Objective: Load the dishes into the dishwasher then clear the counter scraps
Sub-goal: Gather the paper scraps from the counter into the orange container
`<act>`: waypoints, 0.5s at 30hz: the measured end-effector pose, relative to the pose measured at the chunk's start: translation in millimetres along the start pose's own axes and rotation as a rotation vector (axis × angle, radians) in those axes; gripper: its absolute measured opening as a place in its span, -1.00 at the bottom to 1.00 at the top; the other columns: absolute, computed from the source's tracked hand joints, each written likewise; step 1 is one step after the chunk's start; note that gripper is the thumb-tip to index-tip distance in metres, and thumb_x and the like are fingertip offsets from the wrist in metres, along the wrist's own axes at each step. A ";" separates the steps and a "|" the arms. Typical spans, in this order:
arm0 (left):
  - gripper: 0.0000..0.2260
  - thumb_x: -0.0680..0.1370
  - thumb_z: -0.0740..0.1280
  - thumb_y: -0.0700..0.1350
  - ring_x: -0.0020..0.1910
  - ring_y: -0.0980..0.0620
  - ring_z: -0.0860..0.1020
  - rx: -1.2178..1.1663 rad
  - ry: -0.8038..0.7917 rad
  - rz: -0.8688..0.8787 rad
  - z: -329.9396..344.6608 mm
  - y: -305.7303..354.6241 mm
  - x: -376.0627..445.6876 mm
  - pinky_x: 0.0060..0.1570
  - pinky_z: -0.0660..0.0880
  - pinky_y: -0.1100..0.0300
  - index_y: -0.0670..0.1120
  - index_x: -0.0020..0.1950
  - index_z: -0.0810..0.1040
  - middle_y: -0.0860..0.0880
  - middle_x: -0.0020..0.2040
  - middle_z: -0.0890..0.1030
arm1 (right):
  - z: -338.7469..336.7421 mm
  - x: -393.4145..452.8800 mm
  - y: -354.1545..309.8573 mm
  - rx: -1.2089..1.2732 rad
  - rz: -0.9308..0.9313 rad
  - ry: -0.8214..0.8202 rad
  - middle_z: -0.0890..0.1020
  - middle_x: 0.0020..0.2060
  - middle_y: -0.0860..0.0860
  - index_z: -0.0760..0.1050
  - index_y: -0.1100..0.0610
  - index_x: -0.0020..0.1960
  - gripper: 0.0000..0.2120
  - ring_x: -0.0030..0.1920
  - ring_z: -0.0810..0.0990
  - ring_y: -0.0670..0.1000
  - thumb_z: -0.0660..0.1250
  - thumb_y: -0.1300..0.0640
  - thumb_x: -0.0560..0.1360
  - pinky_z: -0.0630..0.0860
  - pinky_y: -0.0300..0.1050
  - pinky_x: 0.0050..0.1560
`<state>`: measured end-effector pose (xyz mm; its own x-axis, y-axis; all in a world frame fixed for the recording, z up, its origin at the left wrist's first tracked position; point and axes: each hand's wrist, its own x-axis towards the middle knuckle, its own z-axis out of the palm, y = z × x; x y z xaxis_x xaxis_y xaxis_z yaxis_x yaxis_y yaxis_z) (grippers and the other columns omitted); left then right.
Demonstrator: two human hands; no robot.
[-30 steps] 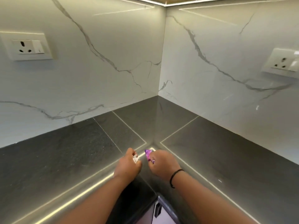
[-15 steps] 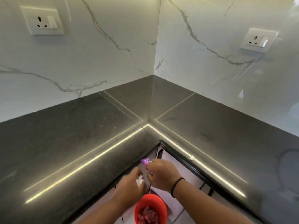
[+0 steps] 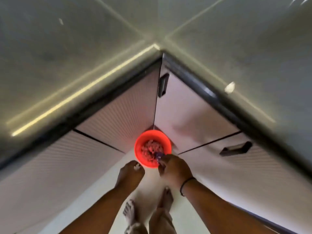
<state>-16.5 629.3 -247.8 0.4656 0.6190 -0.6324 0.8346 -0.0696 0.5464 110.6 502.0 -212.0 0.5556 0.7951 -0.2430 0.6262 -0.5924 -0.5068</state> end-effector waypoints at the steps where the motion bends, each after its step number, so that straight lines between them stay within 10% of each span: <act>1: -0.83 0.32 0.27 0.00 -0.39 -0.04 0.46 -0.059 0.019 -0.046 13.2 -6.4 13.6 -0.38 0.32 0.18 -0.06 -0.40 0.41 -0.11 -0.42 0.48 | 18.3 8.7 8.6 0.032 0.046 0.017 0.66 0.01 0.10 0.62 0.05 0.13 -0.73 0.02 0.60 0.16 0.30 0.13 0.46 0.50 -0.08 -0.05; 9: -0.86 0.20 0.23 -0.06 -0.58 0.00 0.27 -0.494 0.057 -0.375 73.2 -25.6 98.2 -0.51 0.16 0.27 -0.12 -0.50 0.43 -0.03 -0.57 0.39 | 103.1 110.7 40.0 0.875 0.788 0.249 0.33 -0.74 -0.12 0.29 0.05 -0.51 -0.56 -0.64 0.30 -0.18 0.39 0.17 0.47 0.27 -0.26 -0.53; 15: -0.79 0.53 0.26 0.10 -0.38 0.07 0.49 -0.822 -0.062 -0.527 75.3 -1.2 150.8 -0.37 0.39 0.31 -0.03 -0.03 0.51 0.02 -0.27 0.55 | 115.1 139.1 61.1 1.104 0.904 -0.047 0.43 -0.27 -0.11 0.57 0.18 -0.08 -0.68 -0.39 0.56 -0.07 0.27 -0.09 0.54 0.35 -0.28 -0.42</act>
<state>74.9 663.8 -385.1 0.1265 0.3707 -0.9201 0.4860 0.7854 0.3832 163.2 591.3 -372.0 0.4953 0.2211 -0.8401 -0.6795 -0.5039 -0.5332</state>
